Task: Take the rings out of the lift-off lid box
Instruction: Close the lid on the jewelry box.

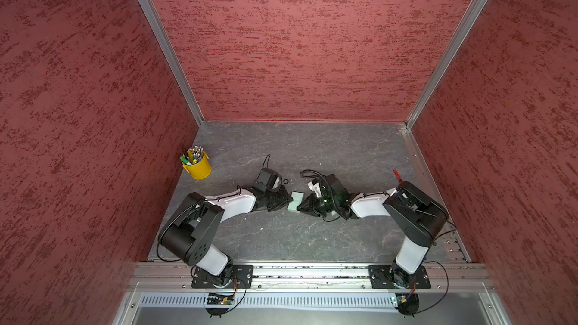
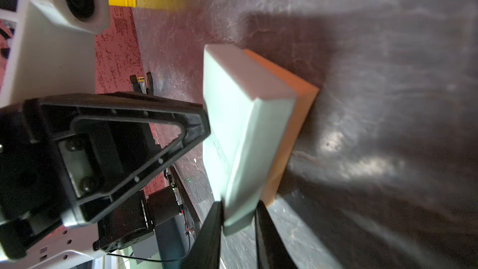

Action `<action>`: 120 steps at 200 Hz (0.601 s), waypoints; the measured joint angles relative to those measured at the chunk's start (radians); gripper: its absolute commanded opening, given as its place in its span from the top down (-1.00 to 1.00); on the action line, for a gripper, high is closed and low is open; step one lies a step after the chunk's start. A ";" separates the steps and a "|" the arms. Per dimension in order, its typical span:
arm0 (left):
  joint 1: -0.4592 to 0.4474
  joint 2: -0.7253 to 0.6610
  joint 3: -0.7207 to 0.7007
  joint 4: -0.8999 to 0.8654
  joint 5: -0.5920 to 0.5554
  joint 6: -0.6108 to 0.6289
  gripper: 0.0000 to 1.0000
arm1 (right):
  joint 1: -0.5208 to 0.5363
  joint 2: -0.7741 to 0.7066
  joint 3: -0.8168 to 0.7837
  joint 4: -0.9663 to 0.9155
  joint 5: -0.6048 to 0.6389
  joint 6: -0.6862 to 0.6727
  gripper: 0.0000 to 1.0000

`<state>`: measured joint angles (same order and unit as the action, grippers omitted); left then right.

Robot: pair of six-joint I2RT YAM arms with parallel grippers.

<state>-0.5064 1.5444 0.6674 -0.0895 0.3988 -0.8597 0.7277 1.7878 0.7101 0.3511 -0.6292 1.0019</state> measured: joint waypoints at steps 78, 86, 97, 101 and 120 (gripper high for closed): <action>-0.003 0.000 0.001 -0.003 -0.005 0.004 0.44 | -0.001 -0.028 0.072 -0.166 0.039 -0.106 0.38; -0.003 0.000 0.003 -0.005 -0.006 0.005 0.44 | -0.001 -0.026 0.072 -0.169 0.039 -0.106 0.41; -0.003 0.000 0.004 -0.008 -0.007 0.005 0.44 | -0.001 -0.020 0.072 -0.169 0.037 -0.105 0.43; -0.003 0.000 0.005 -0.009 -0.007 0.006 0.44 | -0.001 -0.016 0.072 -0.168 0.035 -0.105 0.43; -0.004 0.000 0.008 -0.018 -0.007 0.012 0.44 | -0.002 -0.011 0.067 -0.157 0.028 -0.105 0.44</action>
<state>-0.5102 1.5448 0.6758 -0.1070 0.3916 -0.8478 0.7254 1.7763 0.7769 0.1944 -0.6014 0.8974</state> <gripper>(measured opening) 0.279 0.281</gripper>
